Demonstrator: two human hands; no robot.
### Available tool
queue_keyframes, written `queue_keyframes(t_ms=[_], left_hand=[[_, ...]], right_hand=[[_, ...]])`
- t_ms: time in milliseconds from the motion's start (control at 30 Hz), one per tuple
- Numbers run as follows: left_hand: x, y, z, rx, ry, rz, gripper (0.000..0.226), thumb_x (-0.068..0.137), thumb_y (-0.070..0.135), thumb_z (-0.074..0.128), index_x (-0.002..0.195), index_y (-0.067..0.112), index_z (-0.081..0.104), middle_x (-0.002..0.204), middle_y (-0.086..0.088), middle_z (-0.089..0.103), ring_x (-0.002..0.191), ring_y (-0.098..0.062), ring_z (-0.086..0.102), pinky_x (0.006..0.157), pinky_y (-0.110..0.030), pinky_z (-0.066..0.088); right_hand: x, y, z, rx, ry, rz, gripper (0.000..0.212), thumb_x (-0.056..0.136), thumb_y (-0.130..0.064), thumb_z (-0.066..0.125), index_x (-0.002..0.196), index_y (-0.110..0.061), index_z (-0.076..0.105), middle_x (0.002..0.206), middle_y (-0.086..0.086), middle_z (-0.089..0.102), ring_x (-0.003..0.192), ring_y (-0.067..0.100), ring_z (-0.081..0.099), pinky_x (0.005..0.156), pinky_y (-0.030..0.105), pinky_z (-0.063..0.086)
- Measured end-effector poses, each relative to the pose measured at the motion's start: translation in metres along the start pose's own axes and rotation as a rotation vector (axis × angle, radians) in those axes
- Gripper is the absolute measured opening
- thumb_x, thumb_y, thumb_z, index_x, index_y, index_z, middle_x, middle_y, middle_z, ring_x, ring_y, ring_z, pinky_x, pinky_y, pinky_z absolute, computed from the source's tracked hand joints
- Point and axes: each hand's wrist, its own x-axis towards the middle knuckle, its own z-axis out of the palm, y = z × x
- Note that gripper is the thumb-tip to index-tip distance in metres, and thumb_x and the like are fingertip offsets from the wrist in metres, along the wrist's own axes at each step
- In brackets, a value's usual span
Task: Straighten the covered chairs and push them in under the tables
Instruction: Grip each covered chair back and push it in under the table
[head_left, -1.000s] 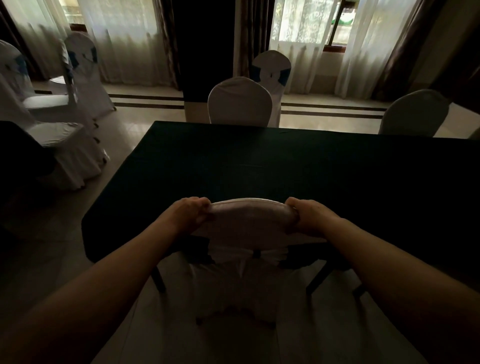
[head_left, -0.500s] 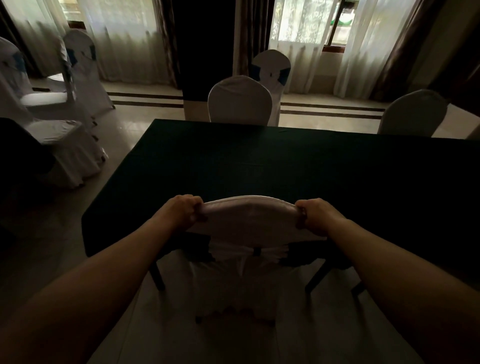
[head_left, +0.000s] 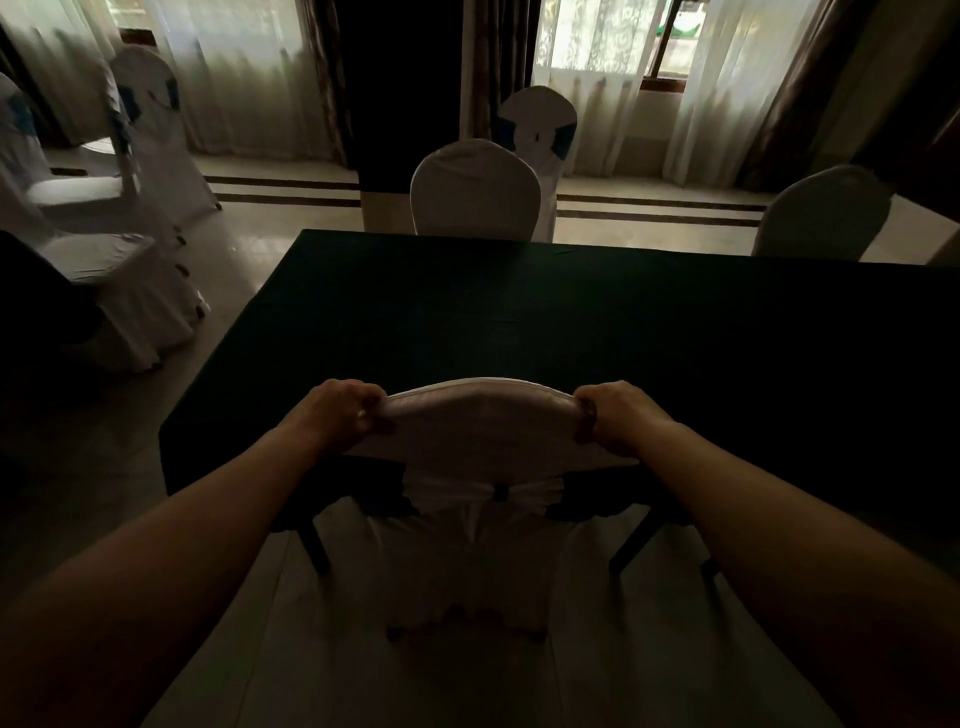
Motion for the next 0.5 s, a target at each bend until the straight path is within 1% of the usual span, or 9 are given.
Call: queue_keyframes(t_ms=[167,300,400,500], left_hand=[[0.003,-0.005,-0.002,-0.002,0.008,-0.026,0.026,0.075,0.039,0.077,0.098,0.033,0.066,0.096,0.004,0.063,0.086,-0.014,0.057,0.073,-0.033,0.048],[0.000,-0.004,0.000,-0.038,0.031,-0.027,0.025,0.073,0.041,0.079,0.094,0.034,0.066,0.091,0.006,0.062,0.084,-0.013,0.058,0.074,-0.034,0.050],[-0.002,0.000,0.002,-0.026,0.008,0.001,0.024,0.075,0.040,0.077,0.095,0.035,0.064,0.093,0.007,0.060,0.085,-0.012,0.057,0.073,-0.034,0.050],[-0.003,0.003,0.003,0.001,0.024,0.019,0.027,0.077,0.040,0.076,0.099,0.029,0.066,0.095,0.004,0.061,0.086,-0.014,0.057,0.076,-0.036,0.051]], right_hand=[[0.002,-0.006,0.002,-0.004,-0.002,-0.014,0.035,0.069,-0.030,0.082,0.085,-0.046,0.055,0.085,-0.010,0.056,0.077,0.011,0.054,0.062,0.032,0.046],[0.001,-0.003,0.000,0.010,-0.030,-0.018,0.036,0.070,-0.028,0.082,0.081,-0.047,0.053,0.084,-0.012,0.057,0.076,0.009,0.054,0.062,0.031,0.046],[-0.002,0.001,0.001,-0.006,-0.051,-0.009,0.038,0.070,-0.028,0.081,0.083,-0.048,0.051,0.084,-0.013,0.055,0.078,0.008,0.052,0.062,0.030,0.043],[-0.004,0.005,0.003,0.001,-0.040,-0.005,0.040,0.070,-0.027,0.081,0.082,-0.050,0.050,0.085,-0.014,0.052,0.078,0.007,0.049,0.062,0.030,0.041]])
